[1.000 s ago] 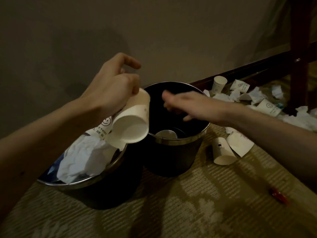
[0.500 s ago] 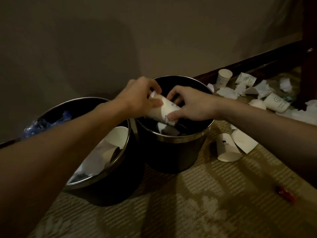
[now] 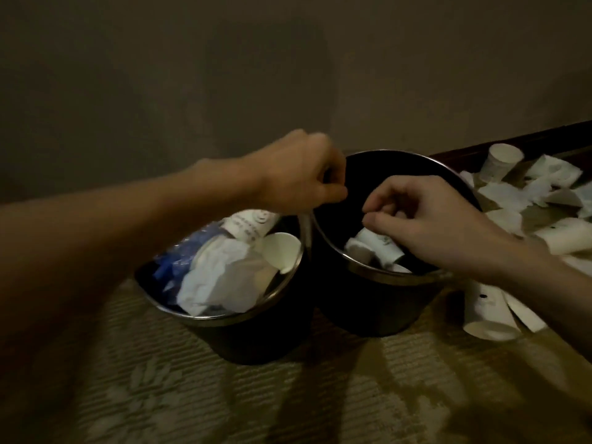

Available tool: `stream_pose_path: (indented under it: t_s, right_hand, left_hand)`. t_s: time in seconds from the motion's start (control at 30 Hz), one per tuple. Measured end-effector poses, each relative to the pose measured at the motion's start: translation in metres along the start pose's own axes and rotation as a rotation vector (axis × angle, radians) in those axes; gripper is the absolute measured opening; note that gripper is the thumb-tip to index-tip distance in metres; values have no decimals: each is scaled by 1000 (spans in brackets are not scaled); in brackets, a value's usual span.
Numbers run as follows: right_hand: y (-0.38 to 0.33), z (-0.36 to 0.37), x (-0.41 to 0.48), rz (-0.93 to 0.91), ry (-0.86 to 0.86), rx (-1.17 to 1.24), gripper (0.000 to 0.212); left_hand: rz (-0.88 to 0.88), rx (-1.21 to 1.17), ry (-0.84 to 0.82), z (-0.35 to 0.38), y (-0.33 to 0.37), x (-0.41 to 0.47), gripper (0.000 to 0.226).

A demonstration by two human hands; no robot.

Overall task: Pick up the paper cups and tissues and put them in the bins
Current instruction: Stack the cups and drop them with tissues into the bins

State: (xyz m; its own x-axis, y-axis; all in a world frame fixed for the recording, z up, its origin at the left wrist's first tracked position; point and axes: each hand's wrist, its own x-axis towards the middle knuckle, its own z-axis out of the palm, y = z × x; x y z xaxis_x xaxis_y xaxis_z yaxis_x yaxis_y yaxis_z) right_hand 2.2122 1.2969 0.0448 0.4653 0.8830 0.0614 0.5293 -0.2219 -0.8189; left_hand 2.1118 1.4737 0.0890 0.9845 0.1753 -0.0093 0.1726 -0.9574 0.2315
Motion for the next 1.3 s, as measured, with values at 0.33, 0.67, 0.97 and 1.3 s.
stream_pose_path:
  t_s: [0.33,0.67,0.97,1.3]
  right_hand:
    - [-167,183,31,-405,-425,187,14]
    - [-195,434,85,124,-726,137,39]
    - [-162,541,173,-111,-899,-433,56]
    - [-156,608,214,-92,-870,-384,60]
  left_hand:
    - [-552,35,117,-82,-112,-234,30]
    - [-1252,-201,339,58,-284,-410,38]
    - [-1264,-402,456,153,-346,-423,41]
    - [-1186,-333,546,171,-370,-419,13]
